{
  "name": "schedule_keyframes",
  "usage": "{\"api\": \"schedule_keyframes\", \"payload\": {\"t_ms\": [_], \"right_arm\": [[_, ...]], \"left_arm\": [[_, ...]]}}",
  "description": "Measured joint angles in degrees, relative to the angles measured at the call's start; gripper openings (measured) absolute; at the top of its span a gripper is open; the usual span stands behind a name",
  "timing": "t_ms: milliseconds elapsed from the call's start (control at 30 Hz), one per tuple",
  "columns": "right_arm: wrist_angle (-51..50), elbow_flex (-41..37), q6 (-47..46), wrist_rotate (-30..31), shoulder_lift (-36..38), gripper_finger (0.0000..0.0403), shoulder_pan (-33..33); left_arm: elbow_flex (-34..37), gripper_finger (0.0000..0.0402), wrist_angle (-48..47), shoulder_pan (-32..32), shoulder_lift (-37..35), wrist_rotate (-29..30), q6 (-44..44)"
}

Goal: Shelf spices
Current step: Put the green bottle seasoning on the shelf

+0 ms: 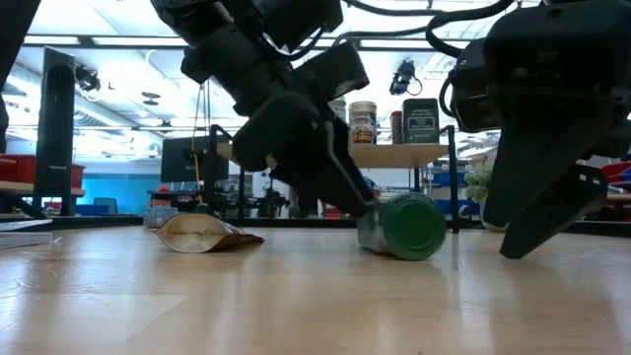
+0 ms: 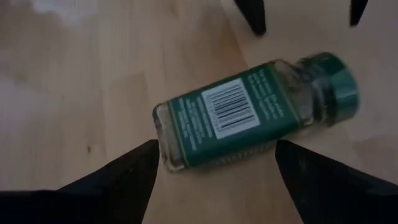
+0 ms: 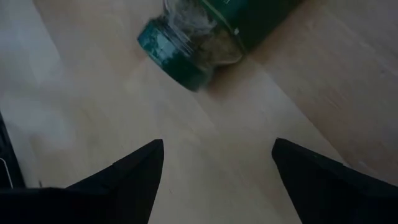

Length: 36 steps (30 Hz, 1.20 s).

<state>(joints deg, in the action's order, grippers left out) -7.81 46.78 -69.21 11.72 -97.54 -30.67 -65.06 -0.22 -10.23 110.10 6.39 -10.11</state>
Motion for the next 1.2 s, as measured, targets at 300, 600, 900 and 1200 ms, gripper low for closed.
{"api": "schedule_keyframes", "payload": {"t_ms": [300, 600, 900, 1200], "right_arm": [[-3.05, 0.01, -0.28, 1.19, -0.04, 0.0308, -1.37], [-7.83, 0.05, -7.51, 2.56, 0.03, 0.0308, -3.44], [-7.88, 1.24, -21.12, 20.6, -2.67, 0.0308, -12.23], [-10.71, 13.64, -14.61, 32.21, -17.25, 0.0308, -14.19]], "left_arm": [[-0.02, 0.0328, 3.82, -0.44, 0.0, 5.96, 6.61], [-0.09, 0.0328, 11.46, -0.4, 0.0, 12.93, 9.16], [-0.28, 0.0328, 1.78, 1.04, -0.44, 14.69, -0.46], [0.18, 0.0328, -3.01, 3.66, -0.47, 14.49, -1.3]]}}
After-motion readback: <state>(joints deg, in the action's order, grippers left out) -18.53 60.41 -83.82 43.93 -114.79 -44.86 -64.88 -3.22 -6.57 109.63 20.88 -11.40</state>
